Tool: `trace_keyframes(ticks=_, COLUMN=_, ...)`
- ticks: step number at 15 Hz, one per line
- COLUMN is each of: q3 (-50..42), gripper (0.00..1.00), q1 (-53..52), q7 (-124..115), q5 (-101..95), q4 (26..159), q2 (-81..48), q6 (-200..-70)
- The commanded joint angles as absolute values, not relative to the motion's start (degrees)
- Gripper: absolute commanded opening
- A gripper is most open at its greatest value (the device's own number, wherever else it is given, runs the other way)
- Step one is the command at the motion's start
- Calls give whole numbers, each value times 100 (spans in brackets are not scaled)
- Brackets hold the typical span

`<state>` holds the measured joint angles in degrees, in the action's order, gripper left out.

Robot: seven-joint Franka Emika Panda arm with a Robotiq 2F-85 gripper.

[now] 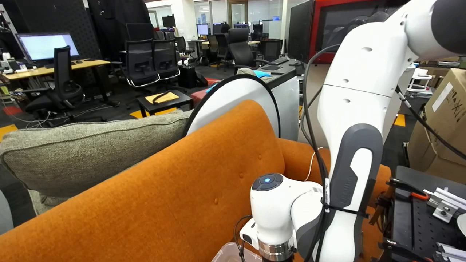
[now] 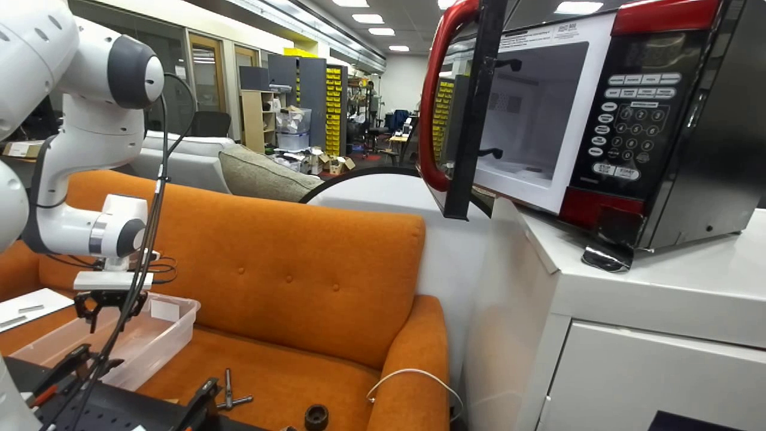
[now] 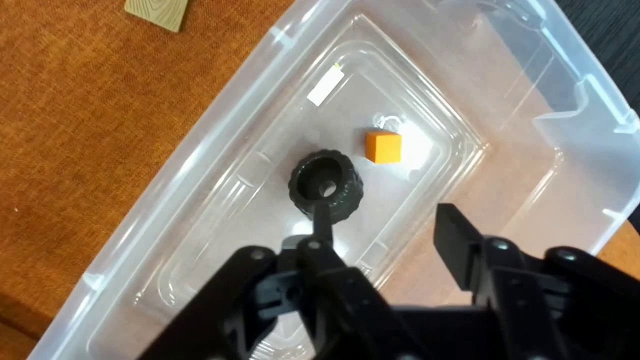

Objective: Put the black nut closest to the storage box inside it

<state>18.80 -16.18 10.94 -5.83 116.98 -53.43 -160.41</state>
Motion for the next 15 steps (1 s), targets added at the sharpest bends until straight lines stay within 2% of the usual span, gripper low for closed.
trace_keyframes(ticks=1, q3=1929, gripper=88, q1=-1576, q7=1276, q5=-665, q4=11450, q2=-5440, q6=-15833)
trace_keyframes(ticks=3, q3=1936, gripper=98, q1=-1570, q7=1310, q5=-662, q4=11403, q2=-5435, q6=-15827)
trace_keyframes(ticks=4, q3=1958, gripper=100, q1=-1551, q7=1331, q5=-653, q4=11417, q2=-5410, q6=-15844)
trace_keyframes(ticks=11, q3=2005, gripper=100, q1=-1498, q7=1167, q5=-577, q4=11877, q2=-4947, q6=-16028)
trace_keyframes(ticks=12, q3=1998, gripper=100, q1=-1582, q7=1217, q5=-594, q4=11523, q2=-5267, q6=-15969)
trace_keyframes(ticks=15, q3=1990, gripper=100, q1=-1543, q7=1209, q5=-589, q4=11706, q2=-5075, q6=-15968)
